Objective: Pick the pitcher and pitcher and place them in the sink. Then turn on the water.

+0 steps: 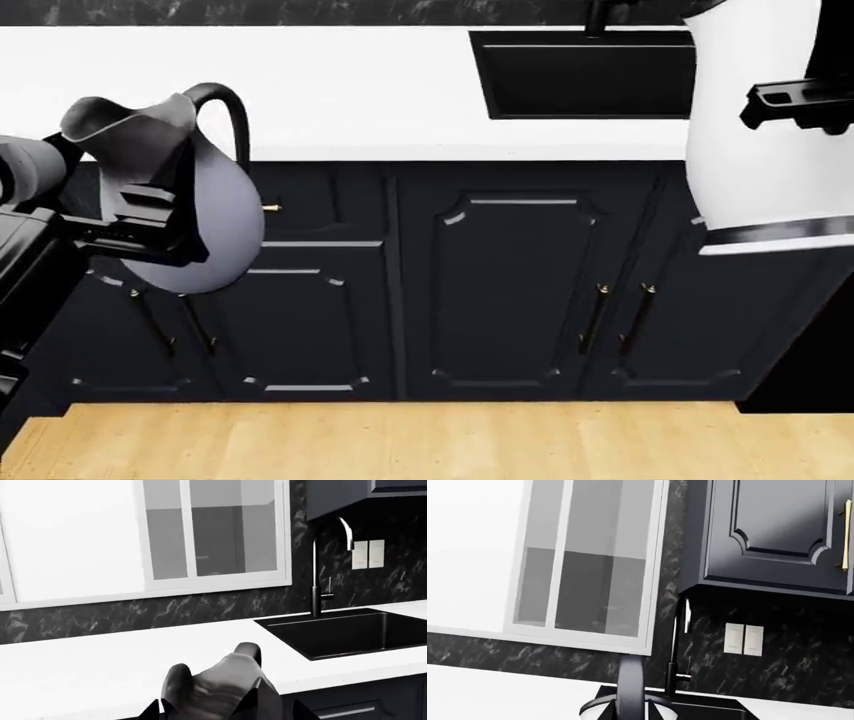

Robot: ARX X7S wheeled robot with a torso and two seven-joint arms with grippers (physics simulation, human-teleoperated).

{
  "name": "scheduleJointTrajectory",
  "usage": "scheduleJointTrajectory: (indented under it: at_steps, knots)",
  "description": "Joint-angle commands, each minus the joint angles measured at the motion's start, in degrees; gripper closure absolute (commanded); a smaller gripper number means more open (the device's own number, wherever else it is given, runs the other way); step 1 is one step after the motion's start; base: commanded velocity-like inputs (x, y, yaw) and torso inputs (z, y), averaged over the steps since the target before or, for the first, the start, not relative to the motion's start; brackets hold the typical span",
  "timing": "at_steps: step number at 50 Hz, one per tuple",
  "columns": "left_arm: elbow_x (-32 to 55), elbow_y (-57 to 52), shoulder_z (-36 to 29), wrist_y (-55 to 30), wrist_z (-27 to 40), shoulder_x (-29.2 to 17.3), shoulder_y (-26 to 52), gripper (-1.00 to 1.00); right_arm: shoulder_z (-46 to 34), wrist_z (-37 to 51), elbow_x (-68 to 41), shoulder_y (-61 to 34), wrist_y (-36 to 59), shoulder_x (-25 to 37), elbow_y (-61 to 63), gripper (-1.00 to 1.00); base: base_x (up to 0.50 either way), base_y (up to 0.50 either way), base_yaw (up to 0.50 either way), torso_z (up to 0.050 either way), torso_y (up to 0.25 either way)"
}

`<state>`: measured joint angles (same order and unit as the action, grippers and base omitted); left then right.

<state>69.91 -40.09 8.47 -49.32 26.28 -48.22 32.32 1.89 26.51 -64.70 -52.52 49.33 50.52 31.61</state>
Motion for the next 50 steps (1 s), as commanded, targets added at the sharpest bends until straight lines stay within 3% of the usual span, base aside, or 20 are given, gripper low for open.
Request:
scheduleJointTrajectory:
  at_steps: [1,50]
  knots:
    - [-0.38,-0.64,1.92,1.03,0.33,0.01,1.11,1.00,1.15,-0.31,2.98,-0.83,-0.94,-0.47,0.10,1.00,-0.50,0.01,0.00,0.000,0.010]
    - [0.24,-0.90,1.89,1.85,0.58,-0.50,0.78,1.00,0.71,-0.47,2.52,-1.94,-1.59,-0.74,-0.04,1.00,-0.50,0.00,0.00,0.001,0.004]
